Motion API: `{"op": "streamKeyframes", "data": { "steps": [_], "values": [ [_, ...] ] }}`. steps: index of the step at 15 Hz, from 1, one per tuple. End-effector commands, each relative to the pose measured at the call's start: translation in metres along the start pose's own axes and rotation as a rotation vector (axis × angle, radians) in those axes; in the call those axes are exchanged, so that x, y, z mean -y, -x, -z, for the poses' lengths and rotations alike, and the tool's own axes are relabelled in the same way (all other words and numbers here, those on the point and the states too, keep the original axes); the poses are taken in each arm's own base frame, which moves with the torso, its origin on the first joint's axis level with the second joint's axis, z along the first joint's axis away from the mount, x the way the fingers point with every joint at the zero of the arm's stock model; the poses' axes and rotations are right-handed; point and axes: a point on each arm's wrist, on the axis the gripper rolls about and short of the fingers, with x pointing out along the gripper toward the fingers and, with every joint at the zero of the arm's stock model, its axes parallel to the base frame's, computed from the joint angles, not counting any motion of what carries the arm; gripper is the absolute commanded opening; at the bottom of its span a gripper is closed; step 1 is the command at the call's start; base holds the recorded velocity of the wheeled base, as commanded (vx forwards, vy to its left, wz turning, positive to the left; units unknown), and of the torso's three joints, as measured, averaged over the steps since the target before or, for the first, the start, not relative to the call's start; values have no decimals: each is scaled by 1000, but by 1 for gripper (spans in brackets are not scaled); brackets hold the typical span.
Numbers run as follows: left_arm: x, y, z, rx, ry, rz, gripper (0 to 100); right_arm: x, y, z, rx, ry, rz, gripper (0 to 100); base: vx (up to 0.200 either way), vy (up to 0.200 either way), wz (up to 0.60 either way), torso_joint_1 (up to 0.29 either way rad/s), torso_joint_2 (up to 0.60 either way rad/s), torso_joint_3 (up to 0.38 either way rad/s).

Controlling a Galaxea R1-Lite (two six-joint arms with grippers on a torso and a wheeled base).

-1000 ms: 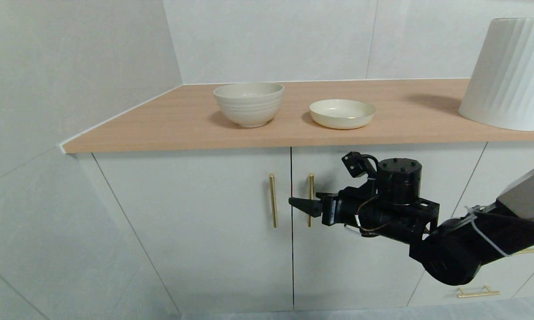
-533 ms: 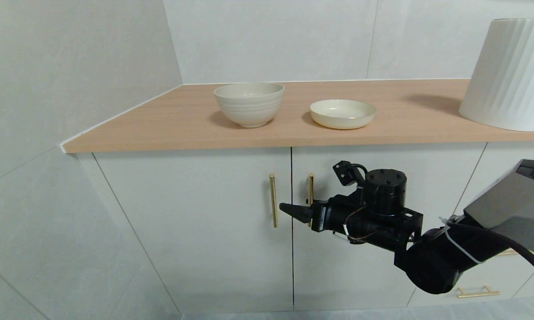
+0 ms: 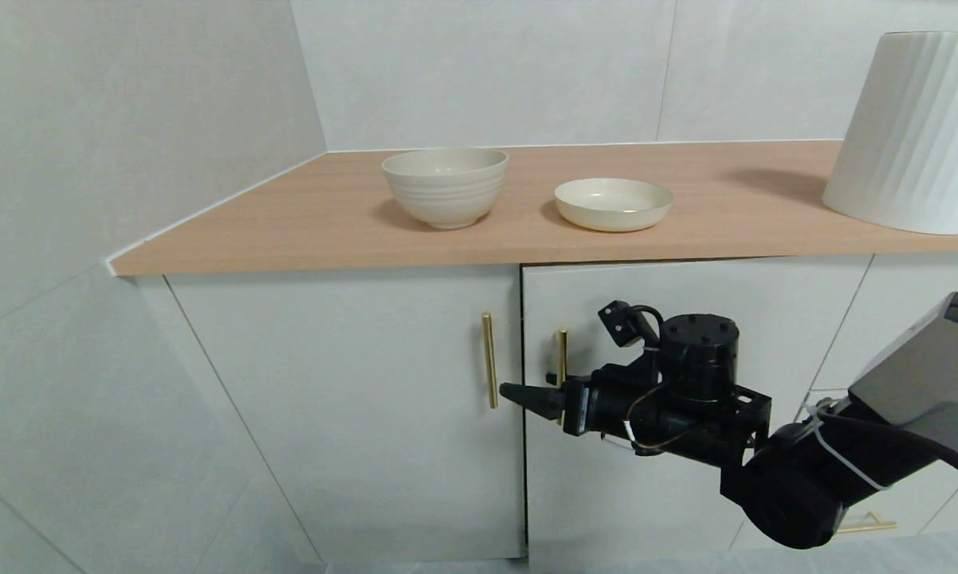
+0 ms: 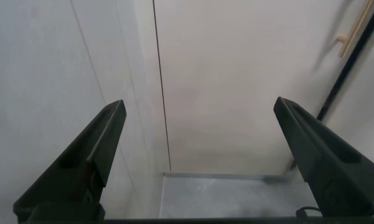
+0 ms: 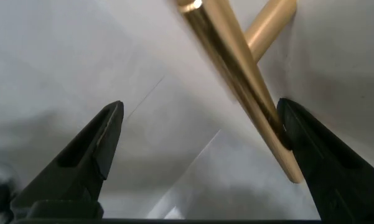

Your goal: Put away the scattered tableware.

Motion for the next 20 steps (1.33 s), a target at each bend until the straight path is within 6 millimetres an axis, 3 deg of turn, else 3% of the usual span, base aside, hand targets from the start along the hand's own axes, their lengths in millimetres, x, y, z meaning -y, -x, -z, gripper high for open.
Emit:
{"op": "streamKeyframes", "data": {
  "steps": [1,5,11,15,17,20],
  "values": [
    [0,0,0,0,1,-1,100,-12,21,-2,-26,0,-52,100,0,0,0,0,0,0],
    [0,0,0,0,-1,-1,100,-27,65,9,-111,-18,-131,100,0,0,0,0,0,0],
    [0,0,0,-1,-11,1,100,-39,103,17,-131,-22,-137,100,0,0,0,0,0,0],
    [0,0,-2,19,-12,1,100,-46,117,18,-126,-17,-152,100,0,0,0,0,0,0],
    [1,9,-30,92,-8,46,100,-46,118,18,-127,-16,-158,100,0,0,0,0,0,0],
    [5,22,-80,-45,-1,267,100,-47,119,20,-139,-15,-169,100,0,0,0,0,0,0]
  ]
}}
